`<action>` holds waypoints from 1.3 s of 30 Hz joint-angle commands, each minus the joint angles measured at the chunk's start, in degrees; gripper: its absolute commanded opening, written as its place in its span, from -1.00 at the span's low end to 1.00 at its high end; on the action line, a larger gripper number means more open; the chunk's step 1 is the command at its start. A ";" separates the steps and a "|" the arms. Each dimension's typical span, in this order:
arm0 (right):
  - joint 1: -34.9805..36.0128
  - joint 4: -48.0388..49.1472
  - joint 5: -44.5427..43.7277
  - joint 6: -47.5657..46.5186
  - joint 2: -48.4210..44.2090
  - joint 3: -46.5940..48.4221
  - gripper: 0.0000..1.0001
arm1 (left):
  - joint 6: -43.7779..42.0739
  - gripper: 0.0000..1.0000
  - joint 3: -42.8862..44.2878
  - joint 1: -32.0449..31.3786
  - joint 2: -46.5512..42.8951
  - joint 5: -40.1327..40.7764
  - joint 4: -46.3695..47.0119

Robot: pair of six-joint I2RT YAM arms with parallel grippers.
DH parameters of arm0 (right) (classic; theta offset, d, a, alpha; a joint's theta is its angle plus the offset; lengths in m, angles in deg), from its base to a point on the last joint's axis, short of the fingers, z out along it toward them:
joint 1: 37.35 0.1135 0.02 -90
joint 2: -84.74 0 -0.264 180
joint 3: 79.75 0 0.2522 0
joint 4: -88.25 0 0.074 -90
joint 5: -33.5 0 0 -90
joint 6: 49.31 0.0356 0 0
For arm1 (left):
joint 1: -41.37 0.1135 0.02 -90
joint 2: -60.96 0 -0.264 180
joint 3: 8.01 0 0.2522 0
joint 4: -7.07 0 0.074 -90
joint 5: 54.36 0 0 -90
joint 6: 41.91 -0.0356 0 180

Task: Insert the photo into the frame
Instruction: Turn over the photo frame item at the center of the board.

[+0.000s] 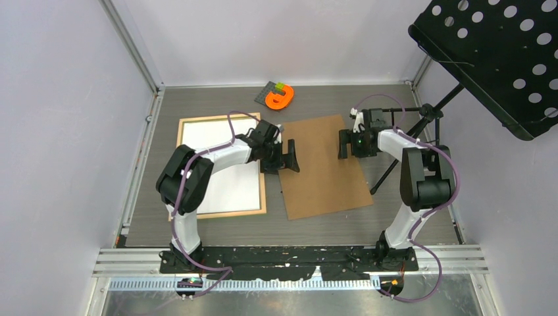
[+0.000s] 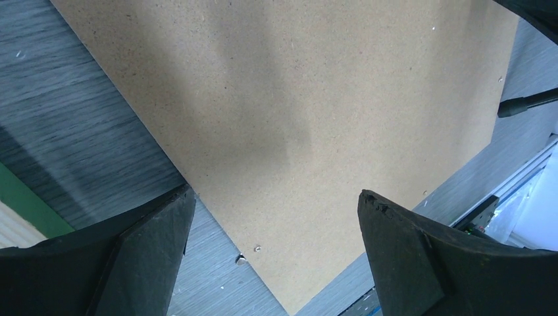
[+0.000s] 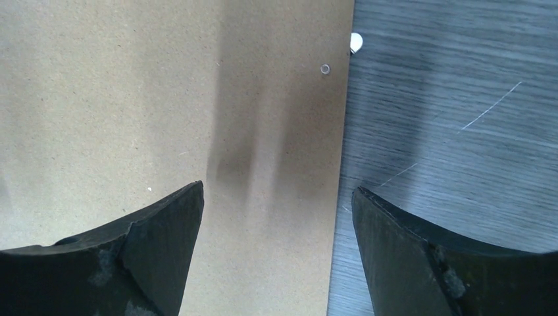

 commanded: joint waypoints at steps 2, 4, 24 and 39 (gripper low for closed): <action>-0.33 0.74 2.52 -1.11 1.19 1.90 0.77 | 2.09 0.98 -2.68 -0.40 3.21 -2.41 1.17; -0.32 0.75 3.83 -1.05 1.52 1.74 0.75 | 2.27 0.98 -3.21 -0.39 3.23 -3.20 2.32; -0.99 1.19 13.11 0.28 1.22 0.35 0.68 | 2.47 0.98 -8.11 3.42 -4.40 -9.96 13.45; -0.99 1.95 16.08 1.68 1.53 -0.18 0.66 | 2.04 0.98 -9.76 4.68 -9.33 -15.68 18.98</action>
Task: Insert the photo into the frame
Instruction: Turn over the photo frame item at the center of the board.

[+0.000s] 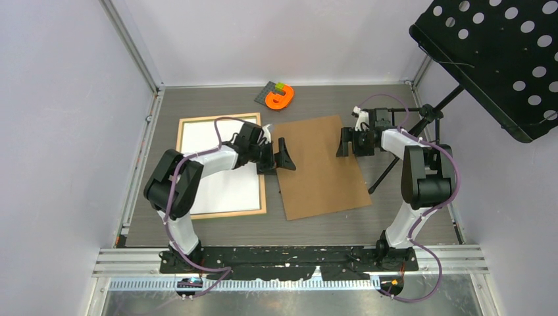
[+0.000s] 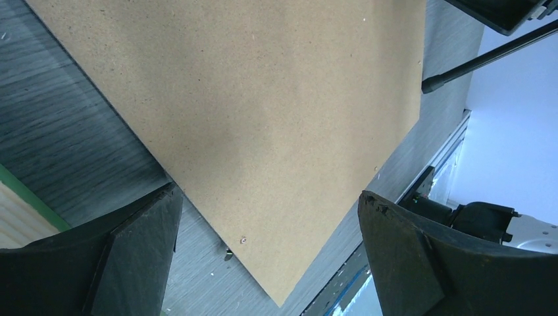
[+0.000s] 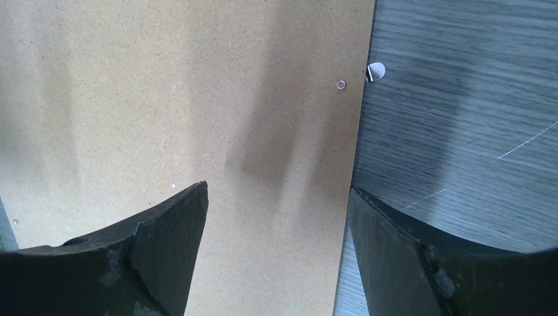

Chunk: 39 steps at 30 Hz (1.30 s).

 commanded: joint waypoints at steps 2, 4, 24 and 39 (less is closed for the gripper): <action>0.88 0.64 7.08 1.63 -0.37 -0.69 0.65 | -2.26 0.98 1.21 -0.38 -4.40 -2.61 3.72; 0.89 0.82 8.35 1.61 -1.25 -0.79 0.64 | -3.20 0.98 1.58 -0.39 -4.36 -1.59 2.21; 0.85 0.10 22.32 4.31 -14.91 -2.37 0.58 | -7.04 0.98 6.51 -0.47 2.04 4.70 -7.36; 0.89 -1.34 29.16 5.77 -22.74 -1.16 0.57 | -7.92 0.98 7.36 -1.09 2.35 3.31 -7.28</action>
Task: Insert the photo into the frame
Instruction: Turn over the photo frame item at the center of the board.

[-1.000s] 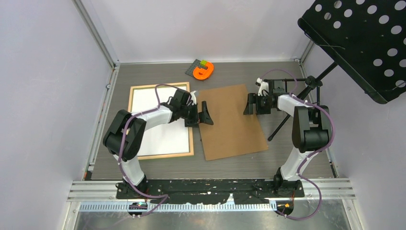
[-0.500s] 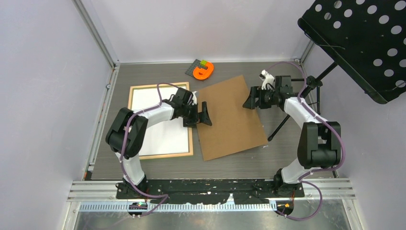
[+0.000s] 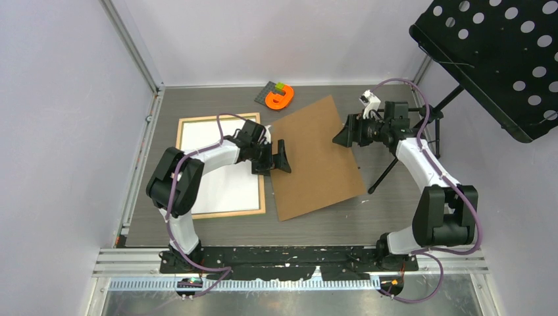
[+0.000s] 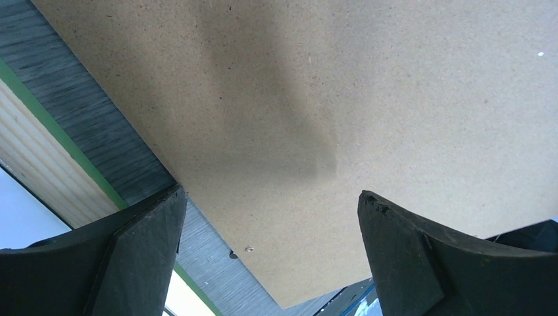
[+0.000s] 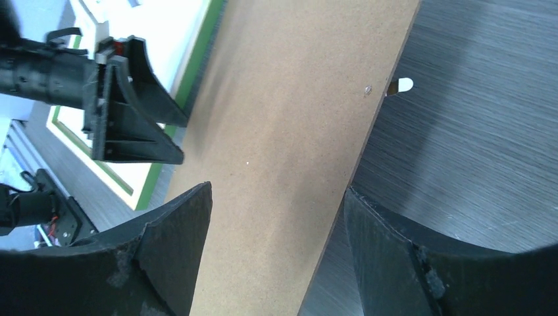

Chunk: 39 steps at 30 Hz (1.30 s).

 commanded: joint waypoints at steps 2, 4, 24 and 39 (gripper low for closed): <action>1.65 -1.99 12.63 4.14 -4.54 1.63 0.57 | -1.80 0.98 2.37 -1.19 0.93 -2.48 5.09; 1.65 -1.66 14.19 5.27 -5.46 2.12 0.56 | -1.81 0.98 2.46 -1.24 0.63 -2.83 5.22; 6.18 14.06 24.18 22.48 -9.26 3.08 0.53 | 0.52 0.98 -0.68 -1.16 -3.83 -10.45 12.92; 13.82 16.18 23.91 27.30 -7.26 9.13 0.53 | 3.11 0.98 -4.34 0.28 -8.79 -13.80 18.91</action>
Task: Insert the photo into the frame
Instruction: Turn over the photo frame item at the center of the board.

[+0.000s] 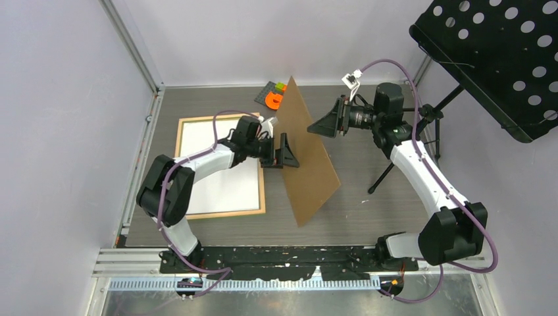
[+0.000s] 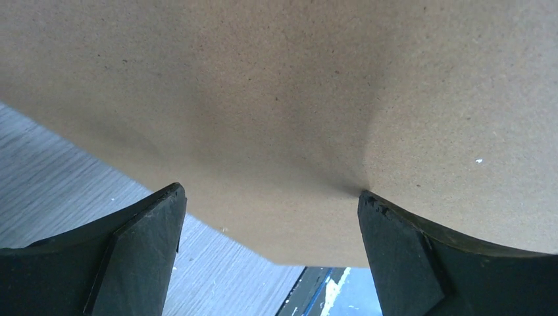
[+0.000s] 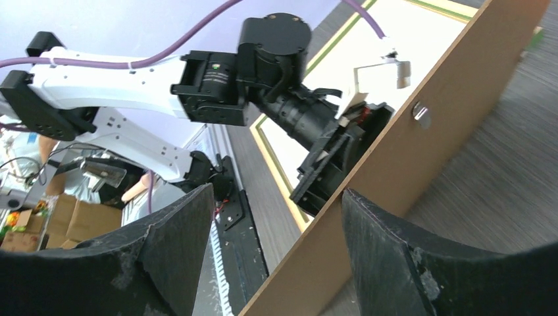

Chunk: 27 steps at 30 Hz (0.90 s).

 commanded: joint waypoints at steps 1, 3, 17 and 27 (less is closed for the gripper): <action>3.93 0.80 4.53 2.97 0.22 3.63 0.53 | 2.07 0.98 -0.63 0.55 -3.32 -1.07 6.49; 5.13 0.76 4.30 2.92 0.74 4.10 0.53 | 2.39 0.98 -1.31 1.17 -4.34 -1.51 7.02; 9.67 -2.51 2.70 0.51 3.33 7.11 0.53 | 2.38 0.98 -5.28 8.42 -13.32 -3.40 5.99; 12.29 -4.99 1.60 -0.71 5.45 11.15 0.54 | 1.91 0.98 -0.11 9.56 -24.69 -1.55 -5.80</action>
